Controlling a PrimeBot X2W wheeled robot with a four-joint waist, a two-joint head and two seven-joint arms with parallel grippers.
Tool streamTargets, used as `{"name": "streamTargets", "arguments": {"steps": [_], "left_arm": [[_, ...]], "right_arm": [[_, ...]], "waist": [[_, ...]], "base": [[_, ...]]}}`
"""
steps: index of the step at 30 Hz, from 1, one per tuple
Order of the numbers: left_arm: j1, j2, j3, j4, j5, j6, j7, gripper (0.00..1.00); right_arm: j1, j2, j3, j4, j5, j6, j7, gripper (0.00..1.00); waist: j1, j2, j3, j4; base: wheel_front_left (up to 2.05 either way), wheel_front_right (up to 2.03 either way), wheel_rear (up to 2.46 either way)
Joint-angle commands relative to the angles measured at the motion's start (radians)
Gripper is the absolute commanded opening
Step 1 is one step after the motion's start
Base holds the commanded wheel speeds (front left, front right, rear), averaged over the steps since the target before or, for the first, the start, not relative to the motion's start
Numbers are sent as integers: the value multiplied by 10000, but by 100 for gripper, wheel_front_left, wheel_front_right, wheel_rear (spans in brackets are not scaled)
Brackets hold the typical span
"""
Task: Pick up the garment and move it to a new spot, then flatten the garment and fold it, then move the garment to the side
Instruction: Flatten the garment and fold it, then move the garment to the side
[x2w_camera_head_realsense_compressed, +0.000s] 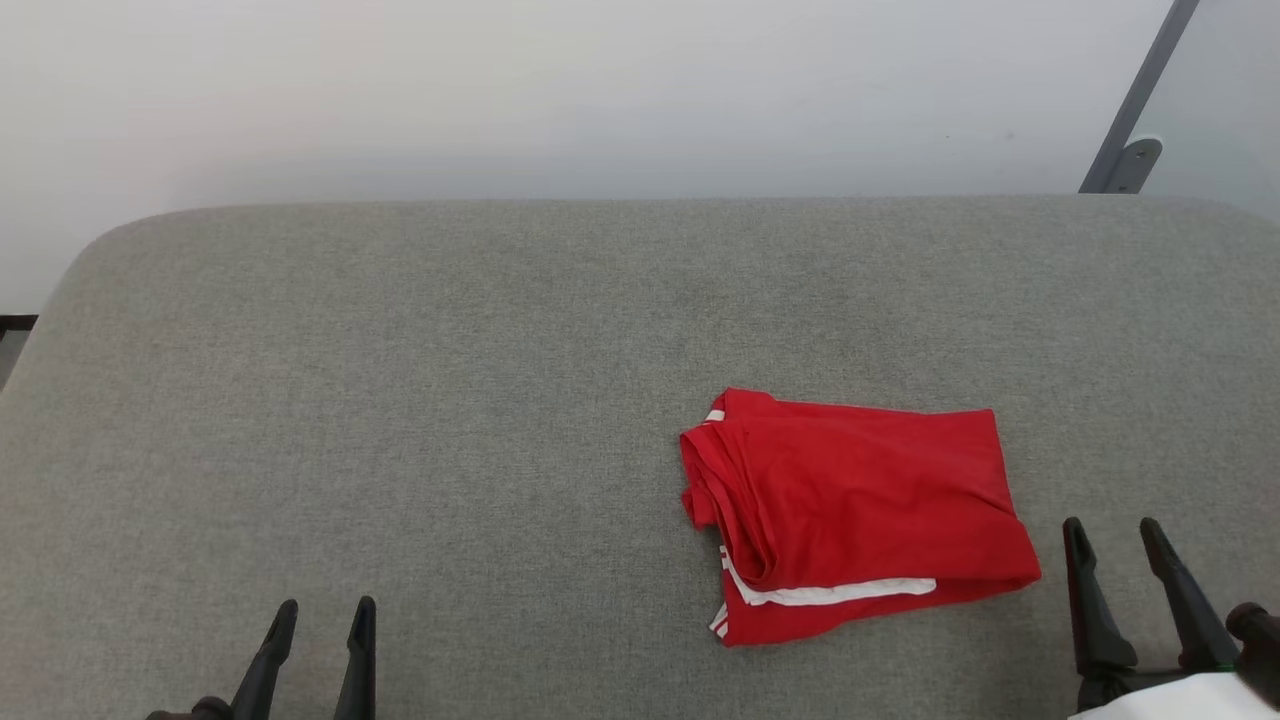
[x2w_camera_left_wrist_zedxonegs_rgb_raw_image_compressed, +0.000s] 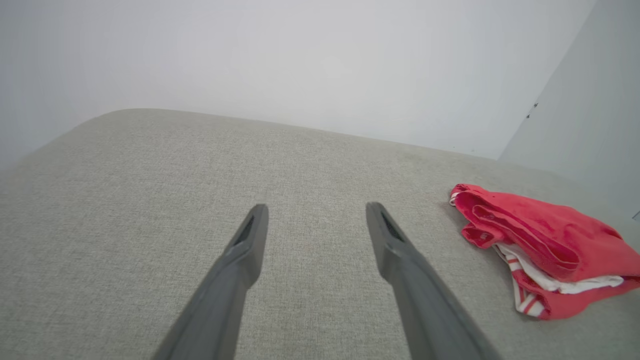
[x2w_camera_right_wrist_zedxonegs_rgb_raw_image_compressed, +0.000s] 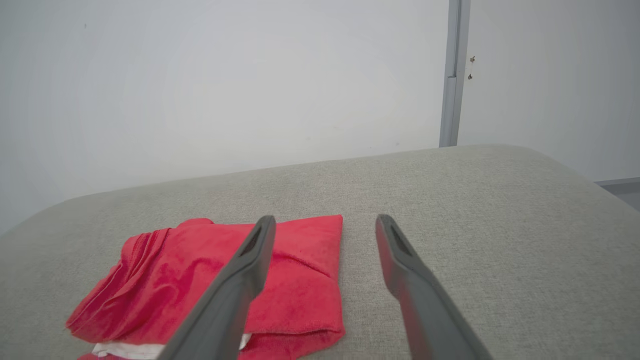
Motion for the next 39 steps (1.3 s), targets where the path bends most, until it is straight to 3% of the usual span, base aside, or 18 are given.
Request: {"name": "streamTargets", "arguments": {"steps": [1,12,18,24,31,39], "left_arm": [[65,3,47,-51,28,24,-18,100],[-334,88,-182,-60,6,24,-18,100],[-715,166,-568,-39,-47,24,-18,100],[-1478,328,-1091,73,-179,24,-18,100],[-2296,231,-1472,111,-323,24,-18,100],[-3035,235,-1767,92,-422,24,-18,100]], "right_arm": [[82,-14,29,-37,-15,0,-45,100],[-290,-110,-97,150,-1,0,83,100],[-919,-478,-77,363,-203,0,809,100],[-1814,-1413,107,658,-302,0,3424,100],[-2869,-2360,193,496,393,0,6556,100],[-2873,-2365,291,483,1432,0,9982,100]], "waist": [[0,0,2,-11],[0,0,187,170],[0,0,631,443],[0,0,1299,952],[0,0,1898,1310],[0,0,2500,1612]], "base": [[0,0,0],[0,0,0],[0,0,0],[0,0,0],[0,0,0],[0,0,0]]}}
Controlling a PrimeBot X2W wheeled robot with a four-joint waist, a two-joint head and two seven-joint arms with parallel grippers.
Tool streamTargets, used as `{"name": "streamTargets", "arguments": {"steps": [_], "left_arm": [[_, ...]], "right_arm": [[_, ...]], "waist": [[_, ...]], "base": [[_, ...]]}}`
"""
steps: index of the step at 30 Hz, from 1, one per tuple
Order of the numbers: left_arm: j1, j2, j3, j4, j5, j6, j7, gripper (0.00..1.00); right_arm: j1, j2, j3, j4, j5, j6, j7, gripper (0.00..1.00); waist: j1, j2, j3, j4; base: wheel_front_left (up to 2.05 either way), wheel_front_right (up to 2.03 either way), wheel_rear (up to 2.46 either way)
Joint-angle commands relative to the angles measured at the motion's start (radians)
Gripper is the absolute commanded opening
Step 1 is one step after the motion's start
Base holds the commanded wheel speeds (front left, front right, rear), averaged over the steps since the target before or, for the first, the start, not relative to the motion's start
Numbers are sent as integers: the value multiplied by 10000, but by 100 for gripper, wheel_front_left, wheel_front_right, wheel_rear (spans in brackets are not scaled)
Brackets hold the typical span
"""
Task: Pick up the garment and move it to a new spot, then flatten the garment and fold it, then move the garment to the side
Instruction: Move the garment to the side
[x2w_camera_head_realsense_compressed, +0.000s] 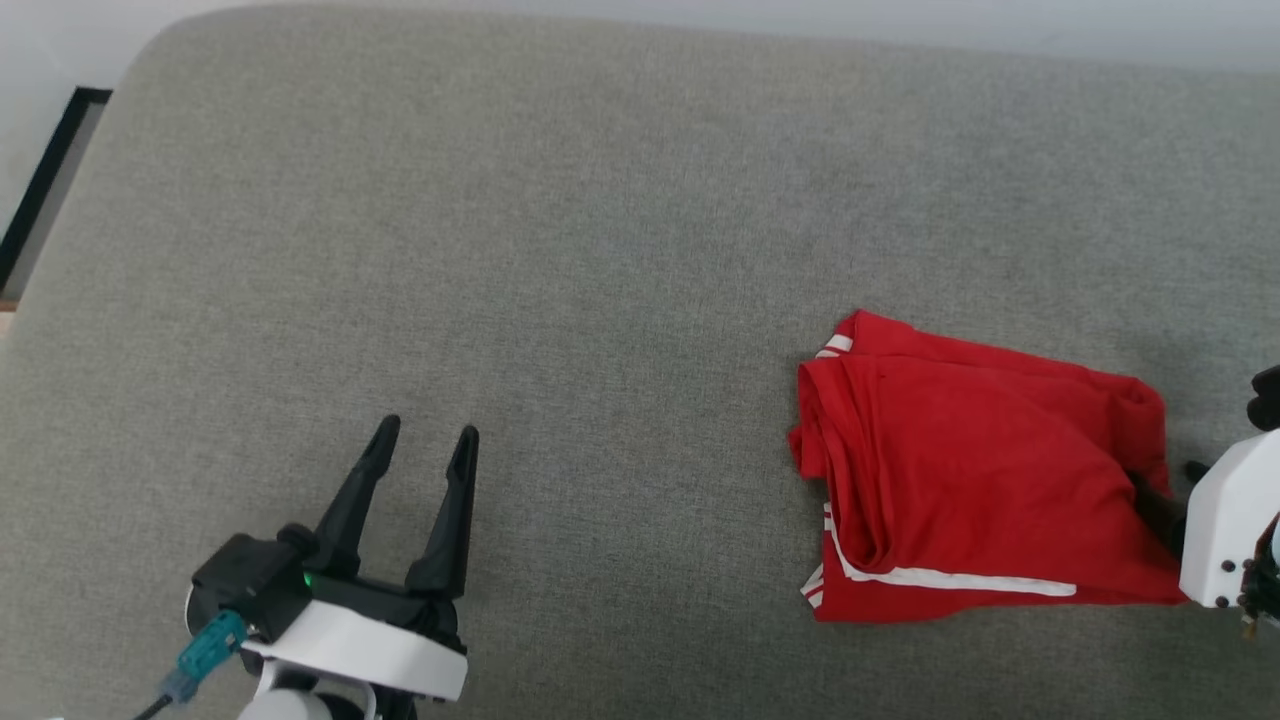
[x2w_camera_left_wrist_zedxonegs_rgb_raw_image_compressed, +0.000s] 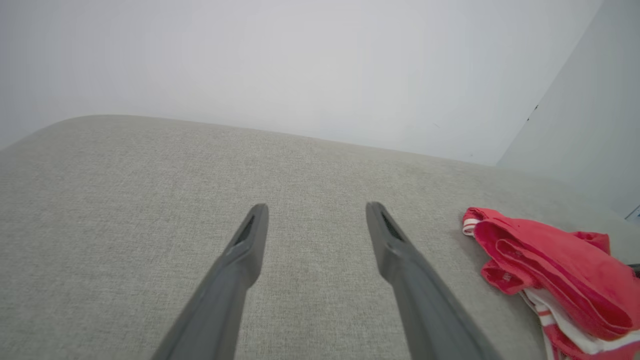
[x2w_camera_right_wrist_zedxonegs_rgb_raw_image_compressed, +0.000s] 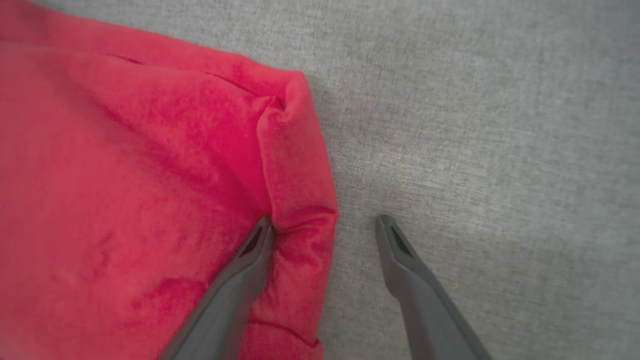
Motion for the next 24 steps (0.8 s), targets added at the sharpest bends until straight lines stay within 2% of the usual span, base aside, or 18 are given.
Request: {"name": "streamTargets", "arguments": {"steps": [1,2,3,4,5,6,14,22,24], "left_arm": [[-213,24,-25,-15,-25,24,-18,100],[-311,56,-45,-51,-56,24,-18,100],[-359,89,-86,-29,-64,24,-18,100],[-437,117,-92,-16,-81,24,-18,100],[-507,172,-98,2,-86,24,-18,100],[-564,225,-125,12,-86,24,-18,100],[-914,691,113,-40,-211,24,-18,100],[-1746,1534,-108,-383,-392,24,-18,100],[-1925,1672,-205,-429,-407,24,-18,100]], "right_arm": [[291,211,160,129,68,3,275,100],[366,437,32,65,95,3,493,100],[383,549,14,24,88,5,583,84],[389,641,54,-36,72,16,629,38],[371,750,47,-111,79,16,598,4],[352,830,37,-155,68,14,574,0],[-222,866,-406,-548,-160,-23,-523,0],[-448,890,-2071,-906,-551,-1,-1274,0],[-511,922,-2373,-936,-613,-1,-1336,0]], "waist": [[0,0,146,79],[0,0,245,76],[0,0,291,58],[0,0,340,27],[0,0,373,-23],[0,0,397,-91],[0,0,732,-1246],[0,0,1641,-2611],[0,0,1783,-2747]], "base": [[0,0,0],[0,0,0],[0,0,0],[0,0,0],[0,0,0],[0,0,0],[0,0,0],[0,0,0],[0,0,0]]}}
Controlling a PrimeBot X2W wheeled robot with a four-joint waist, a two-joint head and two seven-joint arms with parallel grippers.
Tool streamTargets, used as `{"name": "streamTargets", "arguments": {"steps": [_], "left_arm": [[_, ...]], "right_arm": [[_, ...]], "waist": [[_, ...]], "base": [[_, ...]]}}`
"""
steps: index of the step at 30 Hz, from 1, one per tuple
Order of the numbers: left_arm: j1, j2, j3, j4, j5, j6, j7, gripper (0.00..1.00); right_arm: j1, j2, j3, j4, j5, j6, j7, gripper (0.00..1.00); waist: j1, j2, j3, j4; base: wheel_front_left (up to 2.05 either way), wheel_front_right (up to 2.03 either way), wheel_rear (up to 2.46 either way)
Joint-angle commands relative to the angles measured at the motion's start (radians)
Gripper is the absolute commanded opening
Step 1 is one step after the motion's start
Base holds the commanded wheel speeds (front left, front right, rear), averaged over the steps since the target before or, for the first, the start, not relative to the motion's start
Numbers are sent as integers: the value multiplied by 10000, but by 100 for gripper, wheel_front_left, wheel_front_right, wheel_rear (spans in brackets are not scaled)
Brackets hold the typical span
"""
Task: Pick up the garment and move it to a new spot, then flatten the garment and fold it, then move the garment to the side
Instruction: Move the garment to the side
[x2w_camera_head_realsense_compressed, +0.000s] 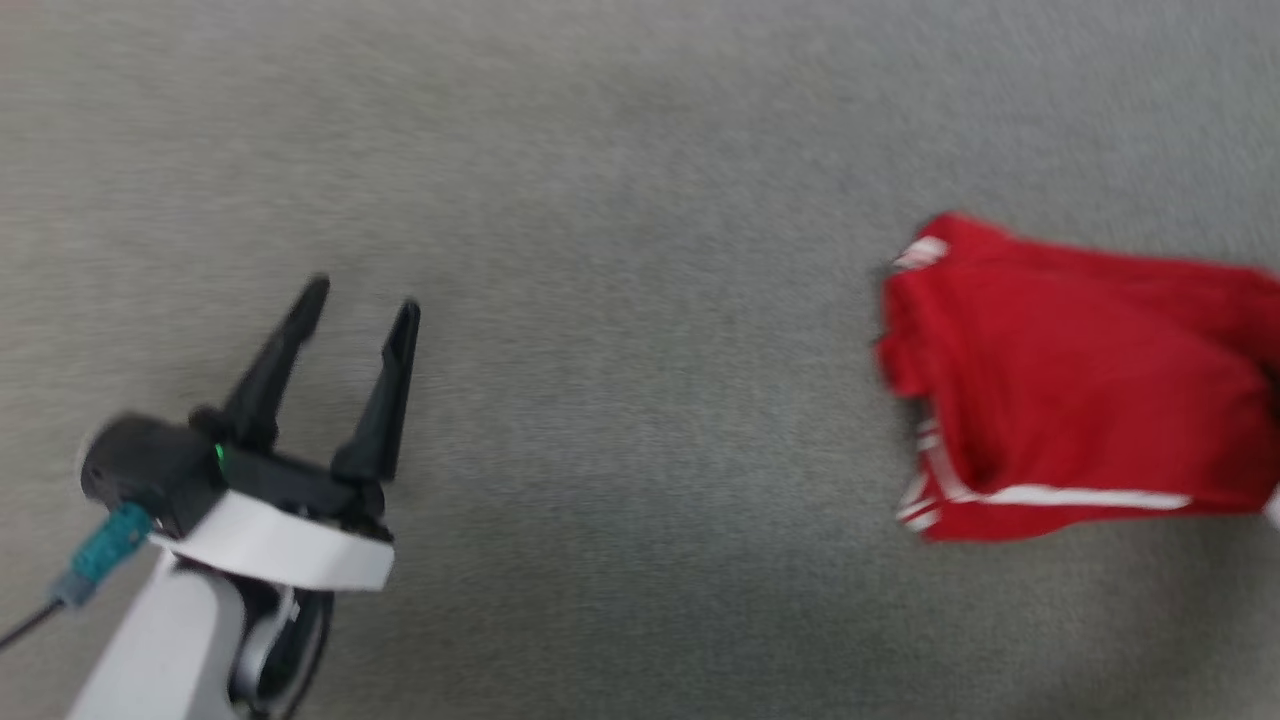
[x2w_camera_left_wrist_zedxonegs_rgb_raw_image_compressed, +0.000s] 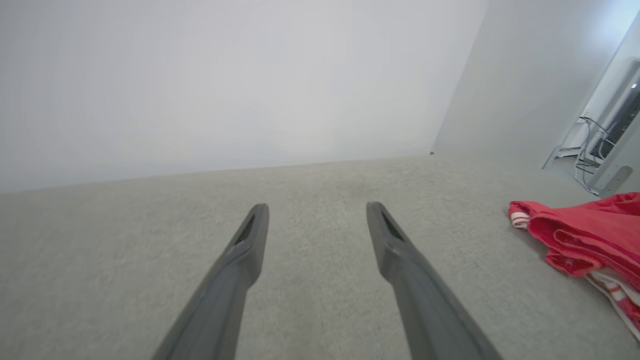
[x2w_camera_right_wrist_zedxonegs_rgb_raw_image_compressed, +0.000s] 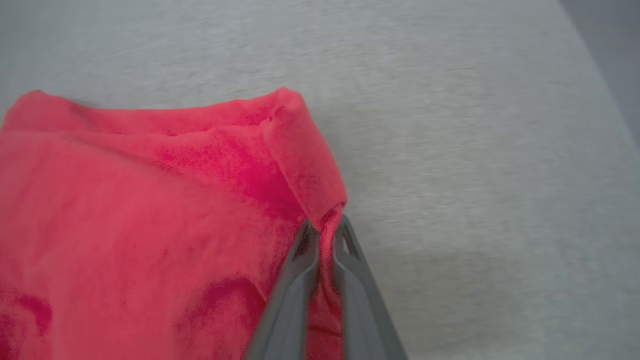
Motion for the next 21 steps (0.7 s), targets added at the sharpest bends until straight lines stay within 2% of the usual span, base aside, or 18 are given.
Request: {"name": "streamTargets", "arguments": {"steps": [1,7,11,21], "left_arm": [[-341,189,-70,-81,-122,24,-16,100],[-1830,999,-801,-407,-227,24,-16,100],[-2695,1393,-1087,-612,-370,24,-16,100],[-3652,1867,-1028,-1032,-651,24,-16,100]], "right_arm": [[-237,41,-318,-47,-99,-7,-110,0],[-809,17,-2485,257,-678,-6,-511,0],[-1693,143,-3741,690,-1286,-6,-1179,0],[-3816,387,-5135,1467,-3303,-7,-2780,0]], "waist": [[0,-1,676,-655],[0,-1,1598,-997],[0,-1,2093,-1048],[0,-1,3018,-904]], "base": [[0,0,0],[0,0,0],[0,0,0],[0,0,0]]}}
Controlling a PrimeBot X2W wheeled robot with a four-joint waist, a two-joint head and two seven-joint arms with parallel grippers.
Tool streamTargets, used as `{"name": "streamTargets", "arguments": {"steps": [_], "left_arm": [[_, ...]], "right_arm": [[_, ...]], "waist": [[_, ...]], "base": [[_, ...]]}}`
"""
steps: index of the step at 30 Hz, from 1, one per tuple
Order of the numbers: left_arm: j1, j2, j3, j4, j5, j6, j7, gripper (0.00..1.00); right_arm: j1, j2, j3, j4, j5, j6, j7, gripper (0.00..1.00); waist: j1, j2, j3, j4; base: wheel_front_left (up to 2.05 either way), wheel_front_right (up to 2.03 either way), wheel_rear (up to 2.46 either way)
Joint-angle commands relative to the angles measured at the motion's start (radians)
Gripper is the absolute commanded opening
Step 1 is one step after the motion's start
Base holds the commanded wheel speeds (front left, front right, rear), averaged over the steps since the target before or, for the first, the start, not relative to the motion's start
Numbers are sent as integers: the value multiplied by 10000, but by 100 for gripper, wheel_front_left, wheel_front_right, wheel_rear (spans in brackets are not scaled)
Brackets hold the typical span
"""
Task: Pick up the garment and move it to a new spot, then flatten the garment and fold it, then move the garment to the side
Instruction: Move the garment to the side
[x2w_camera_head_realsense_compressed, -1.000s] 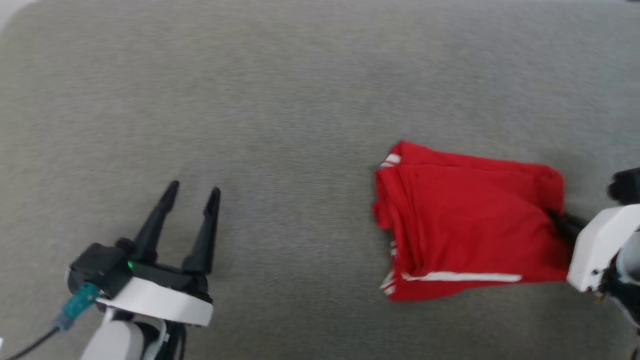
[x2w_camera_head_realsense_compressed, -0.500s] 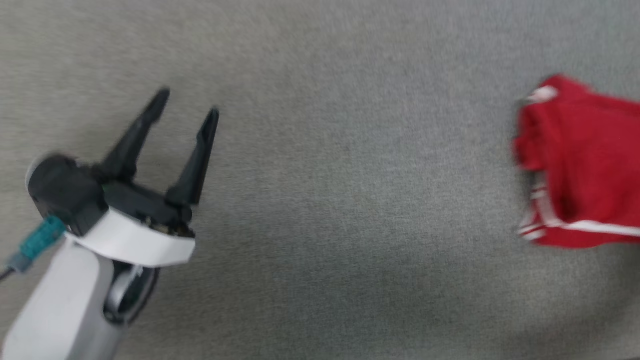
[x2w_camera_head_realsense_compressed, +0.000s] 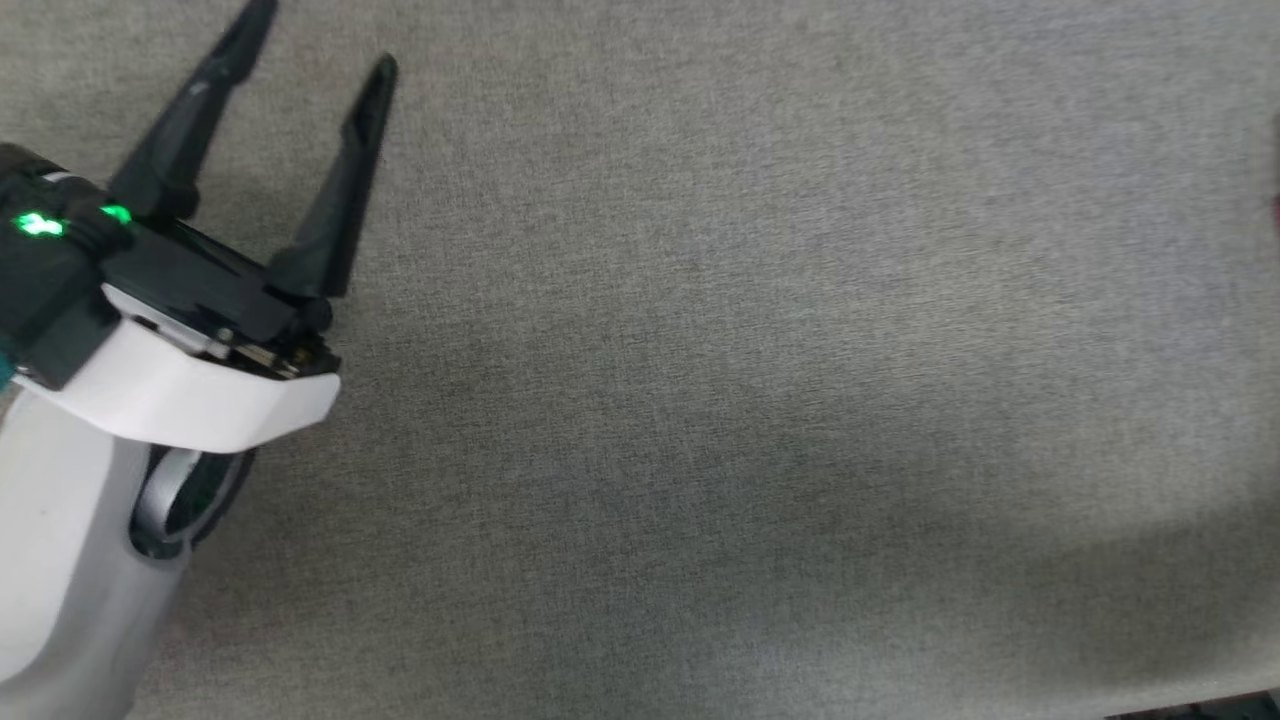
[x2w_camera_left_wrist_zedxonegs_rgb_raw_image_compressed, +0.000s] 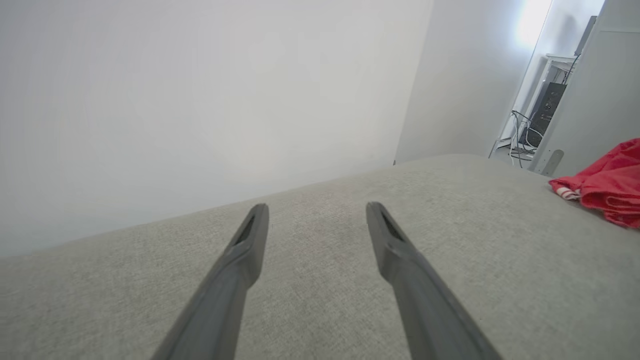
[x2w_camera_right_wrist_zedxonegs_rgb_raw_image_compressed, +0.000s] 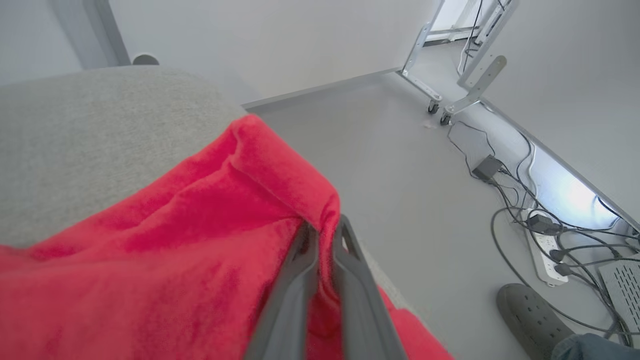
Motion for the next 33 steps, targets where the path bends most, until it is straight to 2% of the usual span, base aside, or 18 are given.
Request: {"name": "streamTargets", "arguments": {"steps": [1,6,13,14,15,16,23,33], "left_arm": [[-135,28,80,-70,-71,24,-18,100],[-158,79,207,-154,-48,24,-18,100],[-235,16,158,-163,57,24,-18,100],[-235,-14,147,-135,66,24,-18,100],[-226,-38,144,-107,78,24,-18,100],[-211,-66,142,-75,81,24,-18,100],[149,-422,226,154,74,24,-18,100],[1831,-1309,1072,1072,200,24,-18,100]], "right_arm": [[-320,-86,-204,167,-198,-7,-250,0],[-867,71,-478,650,-1137,-7,-714,0],[-1172,182,-512,1208,-1767,-6,-1167,0],[-1184,156,-545,1290,-1817,-6,-1239,15],[-1158,111,-557,1346,-1907,-7,-1310,63],[-1108,68,-514,1410,-1997,-6,-1367,100],[-703,-138,-9,1617,-2117,-7,-1730,100],[574,-51,2954,1657,-1405,-6,-2661,100]], "waist": [[0,0,188,73],[0,0,377,168],[0,0,416,242],[0,0,386,254],[0,0,345,265],[0,0,295,279],[0,0,-297,372],[0,0,-2314,597]], "base": [[0,0,0],[0,0,0],[0,0,0],[0,0,0],[0,0,0],[0,0,0],[0,0,0],[0,0,0]]}}
